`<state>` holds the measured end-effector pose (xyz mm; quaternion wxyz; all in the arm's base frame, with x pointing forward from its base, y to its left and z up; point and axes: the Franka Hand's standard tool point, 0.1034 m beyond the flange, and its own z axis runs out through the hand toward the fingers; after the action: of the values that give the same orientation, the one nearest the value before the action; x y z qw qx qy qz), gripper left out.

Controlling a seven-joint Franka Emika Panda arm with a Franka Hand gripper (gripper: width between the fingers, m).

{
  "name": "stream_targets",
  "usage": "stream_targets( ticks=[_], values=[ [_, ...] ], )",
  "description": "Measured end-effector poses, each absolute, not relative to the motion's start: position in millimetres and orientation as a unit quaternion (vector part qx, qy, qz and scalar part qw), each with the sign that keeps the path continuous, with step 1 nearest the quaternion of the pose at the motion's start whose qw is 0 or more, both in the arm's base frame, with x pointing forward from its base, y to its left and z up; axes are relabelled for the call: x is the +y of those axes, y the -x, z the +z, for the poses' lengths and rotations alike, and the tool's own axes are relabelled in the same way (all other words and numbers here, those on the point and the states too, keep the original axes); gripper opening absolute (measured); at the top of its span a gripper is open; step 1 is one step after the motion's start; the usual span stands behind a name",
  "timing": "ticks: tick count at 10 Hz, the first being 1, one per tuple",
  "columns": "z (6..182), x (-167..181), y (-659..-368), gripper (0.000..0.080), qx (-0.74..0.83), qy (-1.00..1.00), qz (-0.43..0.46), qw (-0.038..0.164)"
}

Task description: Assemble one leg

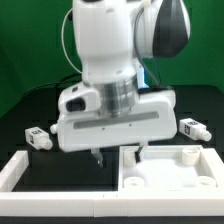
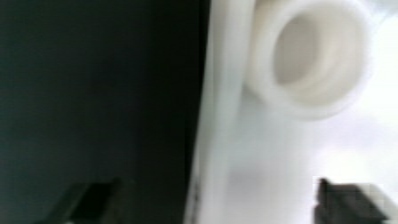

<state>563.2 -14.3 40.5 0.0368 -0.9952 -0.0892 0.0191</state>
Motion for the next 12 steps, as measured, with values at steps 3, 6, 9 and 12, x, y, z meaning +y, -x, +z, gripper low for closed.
stream_targets(
  ticks=[3,6,9,12],
  values=[
    [54.7,-6,-555,0.0643,-0.135,0.990,0.014,0.029],
    [53.9,-6,-555,0.0649,-0.135,0.990,0.015,0.029],
    [58.6,10,-532,0.0649,-0.174,0.985,0.008,0.024],
    [80.1,65,-518,0.0649,-0.259,0.966,-0.015,0.013]
  ],
)
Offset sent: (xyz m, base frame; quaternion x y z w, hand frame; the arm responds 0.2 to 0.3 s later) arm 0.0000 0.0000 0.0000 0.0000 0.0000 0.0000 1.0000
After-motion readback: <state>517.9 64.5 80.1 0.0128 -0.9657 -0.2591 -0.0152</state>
